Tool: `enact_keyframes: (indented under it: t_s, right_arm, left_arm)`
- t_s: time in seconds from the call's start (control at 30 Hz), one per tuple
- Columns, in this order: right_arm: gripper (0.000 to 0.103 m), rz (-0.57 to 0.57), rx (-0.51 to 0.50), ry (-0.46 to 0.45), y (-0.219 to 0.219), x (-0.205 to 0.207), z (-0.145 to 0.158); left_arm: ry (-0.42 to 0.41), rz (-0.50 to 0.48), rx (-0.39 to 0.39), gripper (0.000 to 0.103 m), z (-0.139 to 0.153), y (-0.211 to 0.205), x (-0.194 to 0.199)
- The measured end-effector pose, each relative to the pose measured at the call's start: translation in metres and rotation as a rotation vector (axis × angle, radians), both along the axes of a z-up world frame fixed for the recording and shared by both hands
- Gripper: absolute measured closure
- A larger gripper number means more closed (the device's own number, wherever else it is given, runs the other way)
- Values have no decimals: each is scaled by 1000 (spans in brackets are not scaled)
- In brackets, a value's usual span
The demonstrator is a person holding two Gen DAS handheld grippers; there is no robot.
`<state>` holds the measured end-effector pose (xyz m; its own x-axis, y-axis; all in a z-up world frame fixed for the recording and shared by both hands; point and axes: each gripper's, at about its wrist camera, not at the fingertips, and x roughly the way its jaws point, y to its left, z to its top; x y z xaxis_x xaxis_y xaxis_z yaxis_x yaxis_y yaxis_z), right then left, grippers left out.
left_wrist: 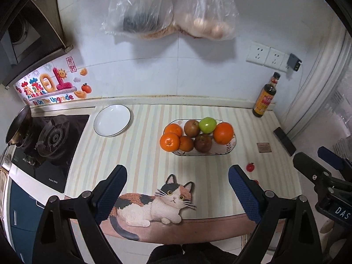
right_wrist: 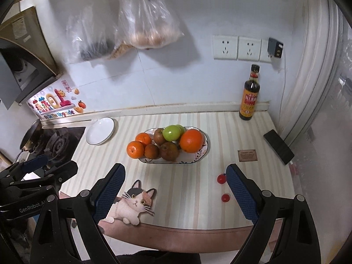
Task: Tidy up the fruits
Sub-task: 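Lift both tools back from the platter, then grasp a cherry tomato with the right tool while the left tool grasps the other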
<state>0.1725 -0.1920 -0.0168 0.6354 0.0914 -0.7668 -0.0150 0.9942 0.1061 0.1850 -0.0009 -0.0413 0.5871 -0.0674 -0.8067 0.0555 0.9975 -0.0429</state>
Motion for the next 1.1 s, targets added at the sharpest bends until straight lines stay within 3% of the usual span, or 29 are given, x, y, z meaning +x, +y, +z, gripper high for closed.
enact_keyframes:
  t_s: [0.27, 0.7, 0.8, 0.87, 1.1]
  right_arm:
    - [8, 6, -8, -22, 3, -23, 14]
    - [8, 6, 14, -15, -2, -29, 12]
    - [4, -11, 43, -2, -9, -26, 8]
    - [3, -37, 79, 21, -21, -20, 1]
    - [3, -195, 114, 144, -86, 12, -63]
  left_arm:
    - [-26, -3, -8, 8, 10, -2, -22]
    - [-37, 10, -9, 8, 15, 0, -30]
    - [-35, 8, -14, 8, 14, -1, -27]
    - [-22, -1, -33, 0, 10, -2, -20]
    - [8, 14, 12, 0, -23, -23, 26]
